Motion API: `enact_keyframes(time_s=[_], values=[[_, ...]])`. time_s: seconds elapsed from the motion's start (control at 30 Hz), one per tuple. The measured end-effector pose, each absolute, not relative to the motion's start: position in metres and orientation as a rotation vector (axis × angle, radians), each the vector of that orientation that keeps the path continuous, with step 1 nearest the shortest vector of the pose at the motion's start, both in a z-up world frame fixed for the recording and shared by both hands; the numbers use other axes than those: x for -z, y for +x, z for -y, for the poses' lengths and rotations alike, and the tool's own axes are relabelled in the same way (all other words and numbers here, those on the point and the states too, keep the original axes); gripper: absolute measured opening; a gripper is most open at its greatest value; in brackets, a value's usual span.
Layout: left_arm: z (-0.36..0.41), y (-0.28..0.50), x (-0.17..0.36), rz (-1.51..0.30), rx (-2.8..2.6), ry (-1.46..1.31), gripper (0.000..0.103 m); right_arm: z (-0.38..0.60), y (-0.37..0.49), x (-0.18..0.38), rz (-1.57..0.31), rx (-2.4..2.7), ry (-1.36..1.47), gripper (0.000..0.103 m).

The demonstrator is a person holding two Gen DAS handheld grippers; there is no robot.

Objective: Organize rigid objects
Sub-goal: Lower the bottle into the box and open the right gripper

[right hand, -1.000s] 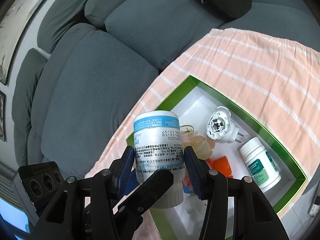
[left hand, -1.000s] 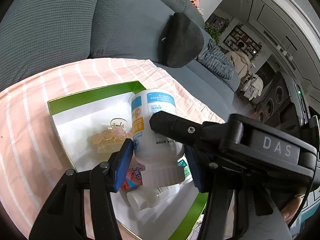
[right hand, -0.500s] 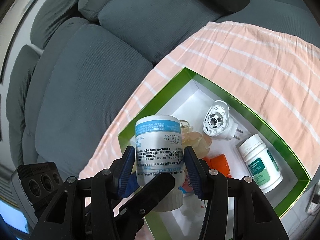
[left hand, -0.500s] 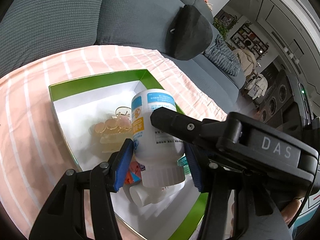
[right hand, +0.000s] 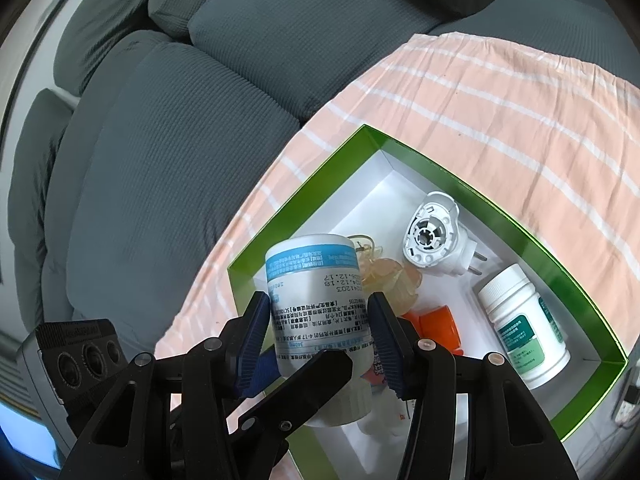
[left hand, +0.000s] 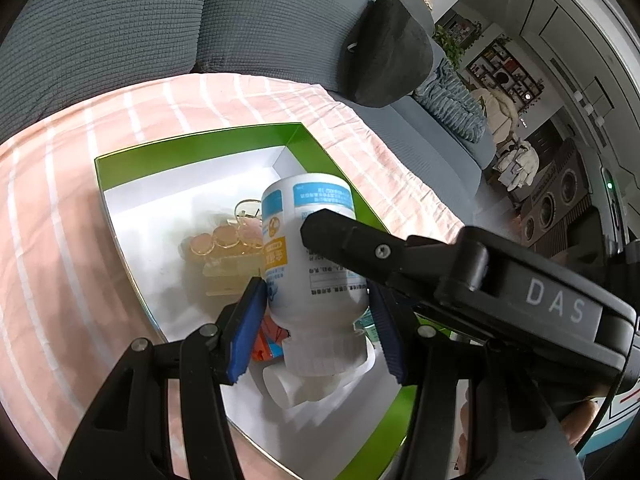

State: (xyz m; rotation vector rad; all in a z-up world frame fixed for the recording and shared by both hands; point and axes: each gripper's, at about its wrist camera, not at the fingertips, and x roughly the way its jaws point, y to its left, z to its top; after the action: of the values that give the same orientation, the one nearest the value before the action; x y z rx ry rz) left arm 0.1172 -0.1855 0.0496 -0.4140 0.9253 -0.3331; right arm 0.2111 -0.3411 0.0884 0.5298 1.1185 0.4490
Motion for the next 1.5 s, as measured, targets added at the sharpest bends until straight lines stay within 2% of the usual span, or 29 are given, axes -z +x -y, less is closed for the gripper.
enact_keyframes(time_s=[0.47,0.67,0.9,1.03,1.2,1.33,1.37,1.43,1.5], values=[[0.191,0.125,-0.042,-0.979,0.285,-0.389,0.050,0.343,0.211,-0.086,-1.140,-0.363,0.494,0.054],[0.191,0.124,-0.041,-0.990,0.273,-0.386,0.053,0.345,0.212,-0.084,-1.145,-0.326,0.477,0.054],[0.192,0.121,-0.043,-0.988,0.259,-0.366,0.065,0.347,0.213,-0.085,-1.142,-0.288,0.455,0.054],[0.196,0.120,-0.046,-0.980,0.254,-0.337,0.075,0.349,0.212,-0.088,-1.136,-0.262,0.443,0.054],[0.199,0.116,-0.055,-0.954,0.245,-0.301,0.079,0.354,0.211,-0.092,-1.128,-0.229,0.433,0.054],[0.203,0.114,-0.063,-0.930,0.221,-0.264,0.090,0.356,0.207,-0.098,-1.112,-0.220,0.431,0.054],[0.203,0.113,-0.064,-0.923,0.220,-0.260,0.091,0.356,0.206,-0.101,-1.103,-0.216,0.427,0.056],[0.202,0.112,-0.067,-0.915,0.218,-0.262,0.091,0.357,0.204,-0.106,-1.084,-0.209,0.426,0.067],[0.200,0.112,-0.069,-0.908,0.211,-0.263,0.097,0.358,0.201,-0.111,-1.063,-0.206,0.425,0.069]])
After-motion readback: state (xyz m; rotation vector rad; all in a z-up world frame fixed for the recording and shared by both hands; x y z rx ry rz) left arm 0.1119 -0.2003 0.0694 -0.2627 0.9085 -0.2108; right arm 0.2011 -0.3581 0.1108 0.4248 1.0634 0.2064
